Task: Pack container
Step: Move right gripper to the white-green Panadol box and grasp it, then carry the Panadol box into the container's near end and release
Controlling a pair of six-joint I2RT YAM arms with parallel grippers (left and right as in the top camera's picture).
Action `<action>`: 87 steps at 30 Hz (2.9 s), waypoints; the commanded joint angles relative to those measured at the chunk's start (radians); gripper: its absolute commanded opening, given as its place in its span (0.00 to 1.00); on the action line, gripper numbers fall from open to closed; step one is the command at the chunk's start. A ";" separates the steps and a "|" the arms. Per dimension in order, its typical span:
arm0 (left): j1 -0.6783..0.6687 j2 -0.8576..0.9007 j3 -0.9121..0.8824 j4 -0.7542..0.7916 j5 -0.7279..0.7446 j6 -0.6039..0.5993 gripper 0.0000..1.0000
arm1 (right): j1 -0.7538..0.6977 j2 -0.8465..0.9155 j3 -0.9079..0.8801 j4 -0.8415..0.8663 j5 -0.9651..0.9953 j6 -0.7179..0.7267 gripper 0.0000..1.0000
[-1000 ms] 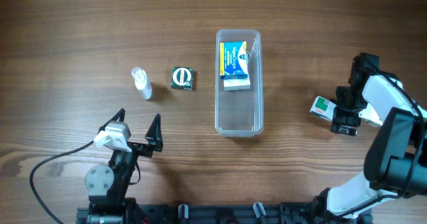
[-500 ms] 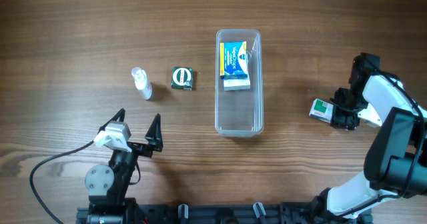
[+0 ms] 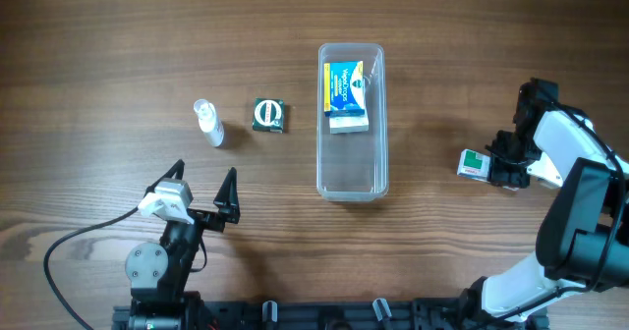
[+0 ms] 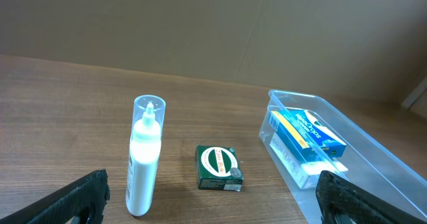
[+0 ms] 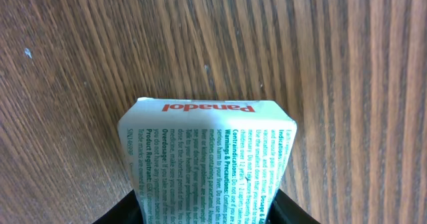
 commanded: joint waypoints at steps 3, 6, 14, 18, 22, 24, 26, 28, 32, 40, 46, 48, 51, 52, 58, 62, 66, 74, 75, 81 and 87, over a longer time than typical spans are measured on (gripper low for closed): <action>0.006 -0.004 -0.005 -0.002 0.005 0.016 1.00 | -0.002 0.019 0.013 -0.002 0.077 -0.128 0.43; 0.006 -0.004 -0.005 -0.002 0.005 0.016 1.00 | 0.014 -0.021 0.087 0.006 0.076 -0.341 0.43; 0.006 -0.004 -0.005 -0.002 0.005 0.016 1.00 | 0.280 -0.131 0.364 0.067 -0.026 -0.911 0.48; 0.006 -0.004 -0.005 -0.002 0.005 0.016 1.00 | 0.481 -0.137 0.378 0.171 -0.093 -1.040 0.44; 0.006 -0.004 -0.005 -0.002 0.005 0.016 1.00 | 0.586 -0.137 0.378 0.248 -0.094 -1.161 0.49; 0.006 -0.004 -0.005 -0.002 0.005 0.015 1.00 | 0.625 -0.135 0.378 0.270 -0.093 -1.173 0.49; 0.006 -0.004 -0.005 -0.002 0.005 0.016 1.00 | 0.665 -0.115 0.378 0.294 -0.093 -1.173 0.52; 0.006 -0.004 -0.005 -0.002 0.005 0.015 1.00 | 0.686 -0.088 0.378 0.290 -0.094 -1.172 0.53; 0.006 -0.004 -0.005 -0.002 0.005 0.015 1.00 | 0.713 -0.041 0.377 0.273 -0.105 -1.172 0.53; 0.006 -0.004 -0.005 -0.002 0.005 0.016 1.00 | 0.719 -0.056 0.378 0.213 -0.101 -1.173 0.52; 0.006 -0.004 -0.005 -0.002 0.005 0.015 1.00 | 0.719 -0.186 0.378 0.162 -0.101 -1.172 0.49; 0.006 -0.004 -0.005 -0.002 0.005 0.015 1.00 | 0.719 -0.197 0.378 0.125 -0.101 -1.170 0.49; 0.006 -0.004 -0.005 -0.002 0.005 0.016 1.00 | 0.719 -0.197 0.378 0.105 -0.101 -1.165 0.56; 0.006 -0.004 -0.005 -0.002 0.005 0.016 1.00 | 0.719 -0.197 0.378 0.113 -0.101 -1.164 0.58; 0.006 -0.004 -0.005 -0.002 0.005 0.016 1.00 | 0.719 -0.159 0.377 0.280 -0.105 -1.209 0.86; 0.006 -0.004 -0.005 -0.002 0.005 0.016 1.00 | 0.719 -0.072 0.377 0.397 -0.105 -1.350 0.99; 0.006 -0.004 -0.005 -0.002 0.005 0.015 1.00 | 0.716 -0.008 0.377 0.440 -0.103 -1.456 0.99; 0.006 -0.004 -0.005 -0.002 0.005 0.016 1.00 | 0.691 0.094 0.377 0.468 -0.097 -1.559 0.99; 0.006 -0.004 -0.005 -0.002 0.005 0.016 1.00 | 0.690 0.104 0.377 0.470 -0.097 -1.559 1.00; 0.006 -0.004 -0.005 -0.002 0.005 0.016 1.00 | 0.693 0.133 0.377 0.486 -0.139 -1.559 0.99; 0.006 -0.004 -0.005 -0.002 0.005 0.016 1.00 | 0.694 0.134 0.377 0.494 -0.186 -1.585 0.95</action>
